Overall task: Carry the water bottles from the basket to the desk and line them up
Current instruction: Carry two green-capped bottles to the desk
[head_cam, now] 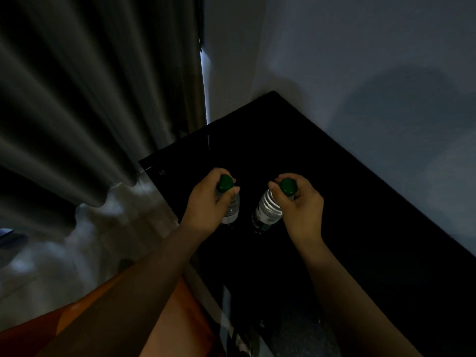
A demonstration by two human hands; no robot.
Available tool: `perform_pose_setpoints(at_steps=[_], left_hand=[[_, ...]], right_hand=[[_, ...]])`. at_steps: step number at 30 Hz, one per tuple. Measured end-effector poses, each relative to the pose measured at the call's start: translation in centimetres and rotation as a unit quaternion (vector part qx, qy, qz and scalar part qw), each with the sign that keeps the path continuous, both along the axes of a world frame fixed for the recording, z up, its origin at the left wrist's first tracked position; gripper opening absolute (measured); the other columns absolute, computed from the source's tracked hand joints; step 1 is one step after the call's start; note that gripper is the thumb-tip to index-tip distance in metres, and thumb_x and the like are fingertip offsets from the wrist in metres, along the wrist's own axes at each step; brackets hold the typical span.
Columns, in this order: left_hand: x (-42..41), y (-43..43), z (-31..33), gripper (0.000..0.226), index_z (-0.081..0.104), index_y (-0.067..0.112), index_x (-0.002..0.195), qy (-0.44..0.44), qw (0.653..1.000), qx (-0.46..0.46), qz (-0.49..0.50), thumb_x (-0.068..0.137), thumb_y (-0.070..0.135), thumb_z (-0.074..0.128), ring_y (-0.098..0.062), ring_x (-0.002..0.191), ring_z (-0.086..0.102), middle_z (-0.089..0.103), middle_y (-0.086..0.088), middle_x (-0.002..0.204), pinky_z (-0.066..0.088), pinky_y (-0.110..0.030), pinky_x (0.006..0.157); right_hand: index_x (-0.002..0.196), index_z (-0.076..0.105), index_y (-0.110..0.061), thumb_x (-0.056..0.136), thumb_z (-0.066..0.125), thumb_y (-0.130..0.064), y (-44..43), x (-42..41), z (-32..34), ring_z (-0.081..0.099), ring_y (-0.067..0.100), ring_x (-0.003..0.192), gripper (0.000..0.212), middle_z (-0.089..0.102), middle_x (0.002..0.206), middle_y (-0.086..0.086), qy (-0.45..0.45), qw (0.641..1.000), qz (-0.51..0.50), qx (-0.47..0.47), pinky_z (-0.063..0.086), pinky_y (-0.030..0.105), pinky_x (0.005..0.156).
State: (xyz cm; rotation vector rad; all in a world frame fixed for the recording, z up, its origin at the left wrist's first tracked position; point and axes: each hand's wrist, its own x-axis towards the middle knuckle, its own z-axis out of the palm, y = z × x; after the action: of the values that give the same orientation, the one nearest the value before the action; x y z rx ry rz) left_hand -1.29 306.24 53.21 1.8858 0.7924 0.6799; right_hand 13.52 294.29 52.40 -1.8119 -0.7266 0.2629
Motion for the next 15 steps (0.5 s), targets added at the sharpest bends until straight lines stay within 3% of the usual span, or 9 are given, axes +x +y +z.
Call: perform_pose_setpoints(at_steps=[11,15], left_hand=[[0.1,-0.3,0.3,0.016,0.057,0.005,0.103,0.002,1.0,-0.003,0.0,0.09,0.014,0.062,-0.015,0.088,0.061,0.063,-0.008,0.096,0.046,-0.017,0.074],[-0.1,-0.2,0.4,0.018,0.056,0.007,0.105,0.013,1.0,-0.016,-0.002,0.091,0.017,0.061,-0.016,0.091,0.061,0.063,-0.007,0.1,0.049,-0.027,0.077]], right_hand=[[0.098,0.067,-0.016,0.083,0.074,-0.024,0.1,-0.8,-0.9,0.064,-0.001,0.073,0.019,0.065,0.078,-0.012,0.003,1.0,0.001,-0.004,0.052,0.017,0.069],[0.102,0.064,-0.02,0.083,0.074,-0.023,0.0,-1.2,-1.0,0.064,-0.005,0.078,0.021,0.065,0.081,-0.021,0.015,1.0,0.0,-0.009,0.051,0.012,0.071]])
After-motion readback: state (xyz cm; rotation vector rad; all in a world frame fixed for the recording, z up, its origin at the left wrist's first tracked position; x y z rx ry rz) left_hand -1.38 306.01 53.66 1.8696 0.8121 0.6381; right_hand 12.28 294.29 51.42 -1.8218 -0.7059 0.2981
